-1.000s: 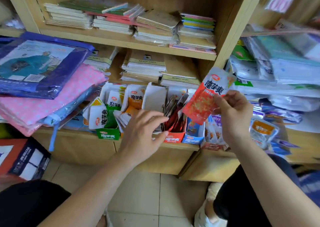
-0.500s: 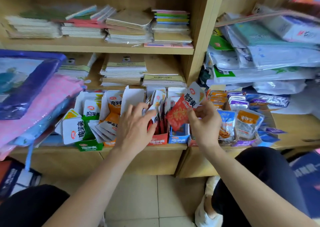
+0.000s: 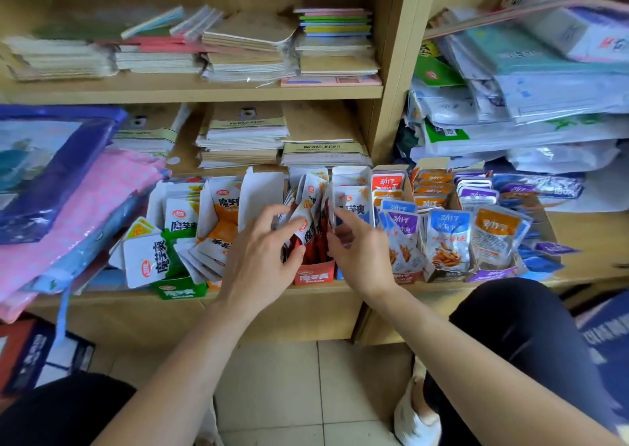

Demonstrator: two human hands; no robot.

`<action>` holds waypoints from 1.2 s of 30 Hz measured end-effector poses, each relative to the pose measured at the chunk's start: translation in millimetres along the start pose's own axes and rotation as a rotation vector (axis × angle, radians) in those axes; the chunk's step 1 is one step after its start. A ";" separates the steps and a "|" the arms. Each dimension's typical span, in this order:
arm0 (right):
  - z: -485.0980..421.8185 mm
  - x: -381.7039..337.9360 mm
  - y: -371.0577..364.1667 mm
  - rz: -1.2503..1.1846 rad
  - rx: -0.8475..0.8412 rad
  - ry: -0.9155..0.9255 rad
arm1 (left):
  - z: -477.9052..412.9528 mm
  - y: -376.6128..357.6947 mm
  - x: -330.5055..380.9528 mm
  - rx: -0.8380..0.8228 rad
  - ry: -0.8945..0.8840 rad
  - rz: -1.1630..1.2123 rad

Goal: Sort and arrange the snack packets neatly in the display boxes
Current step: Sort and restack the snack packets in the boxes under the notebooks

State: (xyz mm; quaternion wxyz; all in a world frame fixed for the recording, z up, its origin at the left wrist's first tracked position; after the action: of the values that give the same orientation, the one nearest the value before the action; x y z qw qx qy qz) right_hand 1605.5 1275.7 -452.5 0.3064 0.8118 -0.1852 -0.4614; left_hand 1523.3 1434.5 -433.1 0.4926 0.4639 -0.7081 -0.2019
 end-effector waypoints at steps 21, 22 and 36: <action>41.5 13.2 -1.8 0.462 -0.276 0.295 | 5.2 -2.4 4.0 -0.032 -0.026 0.042; 42.2 15.7 2.4 0.344 -0.254 0.276 | 4.9 -4.5 5.4 -0.043 -0.031 0.017; 4.6 40.8 12.7 0.499 -0.140 0.148 | -9.5 -15.1 15.1 0.039 0.004 0.021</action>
State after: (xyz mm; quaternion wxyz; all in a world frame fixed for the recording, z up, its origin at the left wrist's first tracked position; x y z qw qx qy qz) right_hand 1621.9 1241.1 -471.7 0.4787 0.7494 -0.3243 -0.3226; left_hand 1537.4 1415.8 -432.6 0.4870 0.4664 -0.7156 -0.1821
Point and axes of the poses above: each hand's wrist, its own z-axis away from the middle knuckle, its own y-axis out of the back of the hand, x = y × z, the point moved 3 cm from there along -z, towards the middle knuckle, and after that the axes turned 12 degrees about z, right-handed, at the moved point
